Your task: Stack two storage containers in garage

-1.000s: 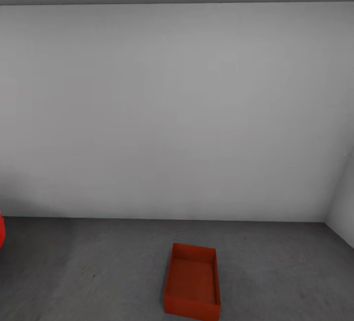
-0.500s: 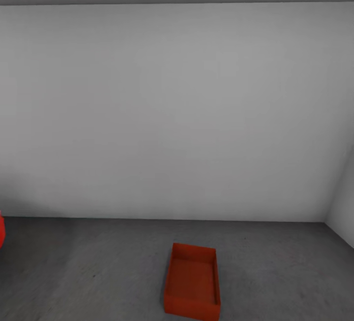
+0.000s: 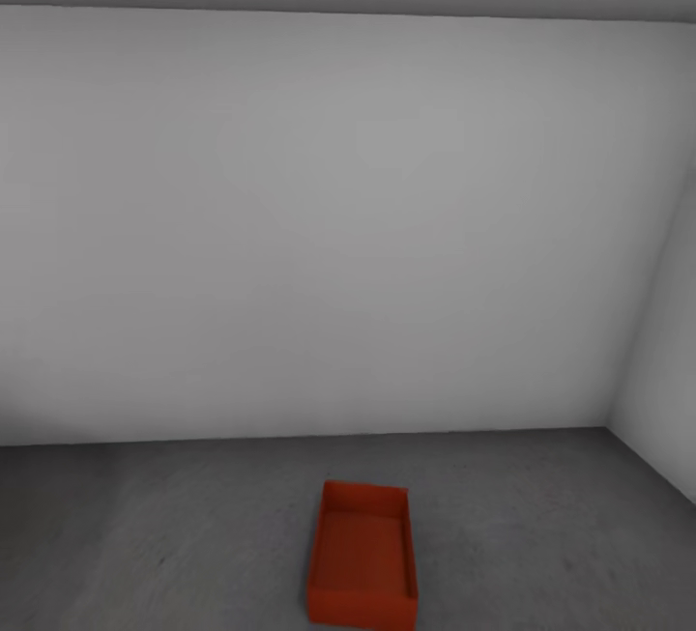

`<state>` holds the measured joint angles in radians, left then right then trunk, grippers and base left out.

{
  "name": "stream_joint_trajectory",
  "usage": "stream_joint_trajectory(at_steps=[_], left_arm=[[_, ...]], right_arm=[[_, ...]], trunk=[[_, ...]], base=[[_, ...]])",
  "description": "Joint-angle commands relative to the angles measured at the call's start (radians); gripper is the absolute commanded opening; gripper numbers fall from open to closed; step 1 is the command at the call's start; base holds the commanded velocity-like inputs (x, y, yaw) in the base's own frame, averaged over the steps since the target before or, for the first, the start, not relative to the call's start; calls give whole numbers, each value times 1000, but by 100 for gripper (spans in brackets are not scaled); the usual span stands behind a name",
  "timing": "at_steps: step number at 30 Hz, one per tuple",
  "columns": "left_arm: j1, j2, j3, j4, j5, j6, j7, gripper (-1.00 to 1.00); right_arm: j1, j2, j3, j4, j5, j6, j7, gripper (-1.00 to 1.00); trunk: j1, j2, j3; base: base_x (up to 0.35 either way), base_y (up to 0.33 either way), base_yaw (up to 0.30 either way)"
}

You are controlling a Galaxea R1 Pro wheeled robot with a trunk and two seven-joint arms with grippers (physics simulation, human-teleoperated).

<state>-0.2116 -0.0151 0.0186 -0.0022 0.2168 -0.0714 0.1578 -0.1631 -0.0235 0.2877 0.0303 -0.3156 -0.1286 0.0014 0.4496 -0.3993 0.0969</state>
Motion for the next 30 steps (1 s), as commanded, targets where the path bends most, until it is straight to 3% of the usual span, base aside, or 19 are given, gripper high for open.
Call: stream_joint_trajectory(at_steps=[1,15,30], left_arm=[[0,0,1,1,6,-4,2,100],[0,0,1,1,6,-4,2,100],[0,0,1,1,6,-4,1,100]], right_arm=[[-1,0,8,3,-10,-5,0,100],[-1,-1,9,3,-13,-1,1,100],[-1,1,16,2,-5,2,3,100]], trunk=[[0,-1,1],[0,-1,13],[0,-1,15]], base=[[0,0,-231],[0,0,-228],[0,0,-27]])
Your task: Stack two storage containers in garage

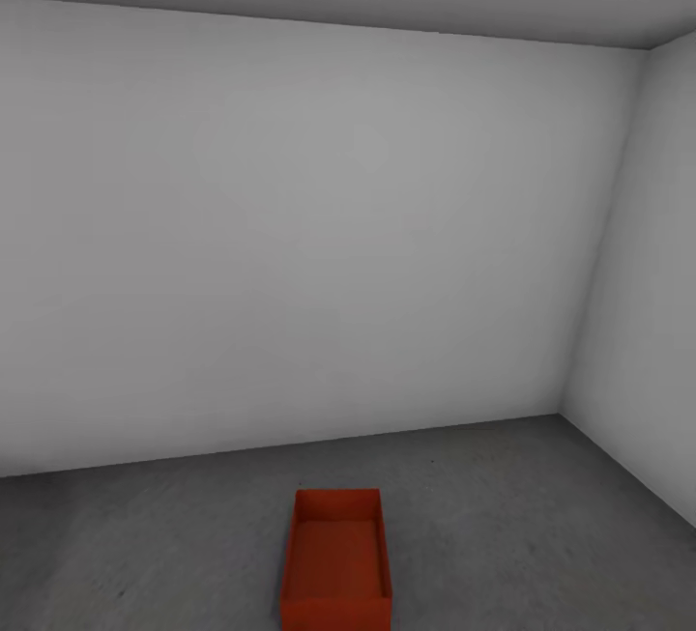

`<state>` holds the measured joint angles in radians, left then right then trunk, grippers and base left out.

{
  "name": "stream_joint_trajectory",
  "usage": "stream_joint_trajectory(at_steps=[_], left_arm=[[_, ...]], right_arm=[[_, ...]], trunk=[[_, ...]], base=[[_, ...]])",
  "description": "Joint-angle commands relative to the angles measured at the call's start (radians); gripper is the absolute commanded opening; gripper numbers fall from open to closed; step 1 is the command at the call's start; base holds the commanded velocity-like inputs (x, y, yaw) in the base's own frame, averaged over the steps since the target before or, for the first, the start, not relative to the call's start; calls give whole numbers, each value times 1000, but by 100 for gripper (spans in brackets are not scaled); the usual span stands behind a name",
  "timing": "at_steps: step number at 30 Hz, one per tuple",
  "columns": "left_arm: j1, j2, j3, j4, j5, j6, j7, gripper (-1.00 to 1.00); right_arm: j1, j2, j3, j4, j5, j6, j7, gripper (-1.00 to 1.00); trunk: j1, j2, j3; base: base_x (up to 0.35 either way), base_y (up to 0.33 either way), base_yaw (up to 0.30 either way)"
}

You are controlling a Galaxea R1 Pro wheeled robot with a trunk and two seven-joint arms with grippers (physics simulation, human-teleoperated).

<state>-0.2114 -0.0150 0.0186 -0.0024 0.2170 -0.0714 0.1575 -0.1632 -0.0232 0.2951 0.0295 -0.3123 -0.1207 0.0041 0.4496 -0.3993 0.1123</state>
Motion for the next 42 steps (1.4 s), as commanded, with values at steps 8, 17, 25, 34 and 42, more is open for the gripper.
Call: stream_joint_trajectory(at_steps=[8,17,25,34,42], left_arm=[[0,-3,1,2,5,-4,1,100],[0,-3,1,2,5,-4,1,100],[0,-3,1,2,5,-4,1,100],[0,4,1,2,2,10,-74,100],[0,5,0,1,1,13,-95,100]], right_arm=[[-1,-1,7,3,-13,-7,5,100],[-1,-1,6,3,-14,-7,7,100],[-1,-2,6,4,-14,-6,8,100],[-1,-3,3,4,-19,-5,6,100],[-1,-5,2,4,-19,-5,7,100]], trunk=[[0,-1,0],[0,-1,0],[0,-1,0],[0,-1,-1],[0,-1,-4]], base=[[0,0,-102],[0,0,-257],[0,0,-291],[0,0,-294],[0,0,-292]])
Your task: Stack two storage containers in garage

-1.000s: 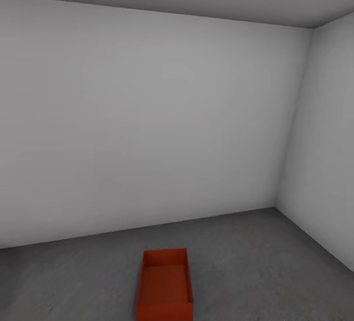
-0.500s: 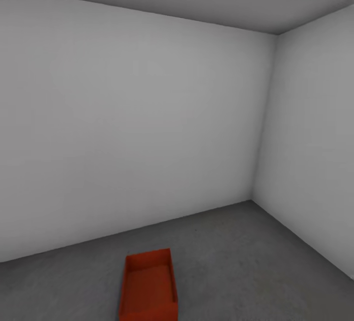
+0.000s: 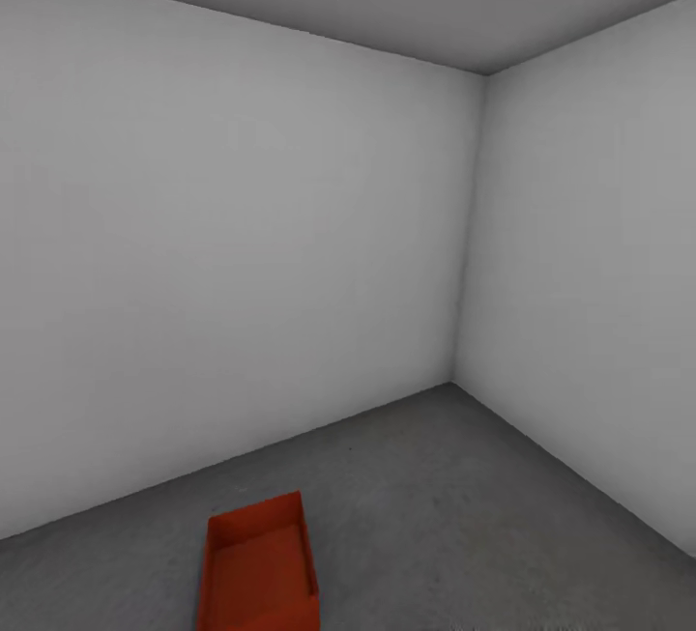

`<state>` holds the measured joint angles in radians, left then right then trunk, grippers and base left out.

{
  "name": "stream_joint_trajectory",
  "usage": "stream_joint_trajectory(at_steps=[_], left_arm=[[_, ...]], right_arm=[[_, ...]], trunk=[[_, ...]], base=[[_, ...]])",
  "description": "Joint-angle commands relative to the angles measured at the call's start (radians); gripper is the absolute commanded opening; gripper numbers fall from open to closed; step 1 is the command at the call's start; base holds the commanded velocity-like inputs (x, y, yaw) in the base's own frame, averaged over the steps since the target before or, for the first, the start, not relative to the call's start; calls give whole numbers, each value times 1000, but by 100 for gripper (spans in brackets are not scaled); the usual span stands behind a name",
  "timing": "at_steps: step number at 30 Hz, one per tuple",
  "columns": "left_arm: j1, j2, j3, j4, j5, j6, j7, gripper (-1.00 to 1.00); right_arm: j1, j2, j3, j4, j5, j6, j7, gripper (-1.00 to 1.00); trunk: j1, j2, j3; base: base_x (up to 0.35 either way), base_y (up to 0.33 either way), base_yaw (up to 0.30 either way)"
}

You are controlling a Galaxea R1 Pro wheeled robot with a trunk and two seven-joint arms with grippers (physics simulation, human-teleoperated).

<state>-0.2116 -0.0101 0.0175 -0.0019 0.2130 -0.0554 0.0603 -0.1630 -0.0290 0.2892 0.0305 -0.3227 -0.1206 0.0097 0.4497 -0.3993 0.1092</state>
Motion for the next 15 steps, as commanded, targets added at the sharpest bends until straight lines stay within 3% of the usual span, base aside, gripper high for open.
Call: stream_joint_trajectory(at_steps=[1,12,15], left_arm=[[0,0,1,0,5,-3,2,100],[0,5,2,1,6,-1,1,100],[0,17,2,2,6,-1,0,100]], right_arm=[[-1,0,8,3,-9,-5,1,100],[-1,-2,8,3,-8,-5,1,100],[-1,-2,8,3,-8,-5,0,100]], trunk=[[0,-1,-1],[0,-1,-11],[0,-1,-14]], base=[[0,0,-287],[0,0,-249],[0,0,-226]])
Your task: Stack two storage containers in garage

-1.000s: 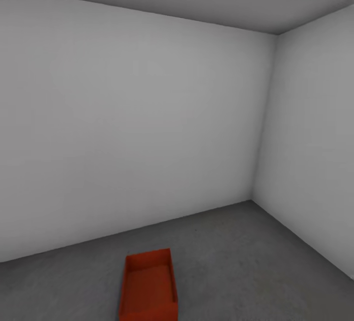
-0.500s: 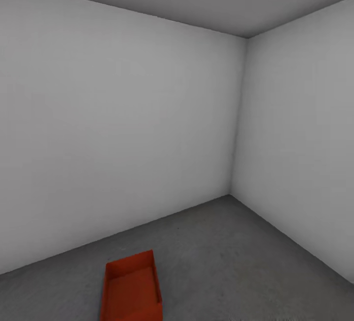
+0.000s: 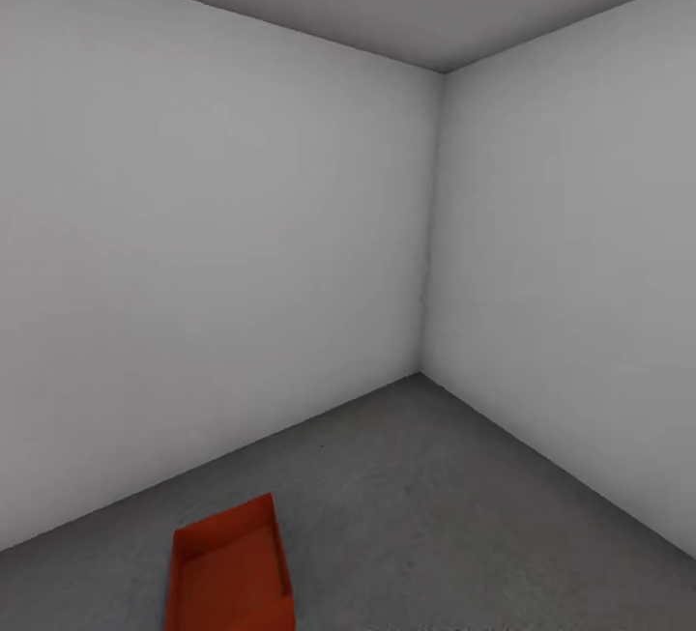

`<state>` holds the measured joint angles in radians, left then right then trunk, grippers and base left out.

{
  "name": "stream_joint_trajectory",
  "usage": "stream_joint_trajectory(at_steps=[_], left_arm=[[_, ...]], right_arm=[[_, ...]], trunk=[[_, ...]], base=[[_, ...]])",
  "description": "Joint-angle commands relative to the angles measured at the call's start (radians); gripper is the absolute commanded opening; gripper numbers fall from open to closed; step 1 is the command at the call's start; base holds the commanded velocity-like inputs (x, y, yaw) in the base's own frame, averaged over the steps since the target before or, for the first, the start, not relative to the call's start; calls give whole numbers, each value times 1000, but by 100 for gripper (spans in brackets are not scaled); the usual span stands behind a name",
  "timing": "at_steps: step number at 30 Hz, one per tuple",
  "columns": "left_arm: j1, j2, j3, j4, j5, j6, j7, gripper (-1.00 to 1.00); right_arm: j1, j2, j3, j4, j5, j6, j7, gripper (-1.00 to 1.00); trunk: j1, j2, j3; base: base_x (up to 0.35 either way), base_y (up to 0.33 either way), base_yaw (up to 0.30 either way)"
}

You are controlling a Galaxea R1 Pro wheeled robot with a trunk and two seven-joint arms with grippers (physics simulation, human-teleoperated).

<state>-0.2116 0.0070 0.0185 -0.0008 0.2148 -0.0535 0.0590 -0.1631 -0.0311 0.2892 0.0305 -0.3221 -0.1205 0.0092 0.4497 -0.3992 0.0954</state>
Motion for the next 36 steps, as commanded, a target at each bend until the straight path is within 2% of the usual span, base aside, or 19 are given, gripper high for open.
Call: stream_joint_trajectory(at_steps=[1,6,36], left_arm=[[0,5,1,1,5,-3,0,100],[0,12,0,1,5,-3,-1,100],[0,11,0,1,3,-3,-1,100]], right_arm=[[-1,0,8,3,-9,-5,1,100],[-1,0,8,3,-9,-7,0,100],[-1,0,8,3,-8,-7,0,100]], trunk=[[0,-1,-1],[0,-1,-6],[0,-1,-21]], base=[[0,0,-230],[0,0,-247],[0,0,-276]])
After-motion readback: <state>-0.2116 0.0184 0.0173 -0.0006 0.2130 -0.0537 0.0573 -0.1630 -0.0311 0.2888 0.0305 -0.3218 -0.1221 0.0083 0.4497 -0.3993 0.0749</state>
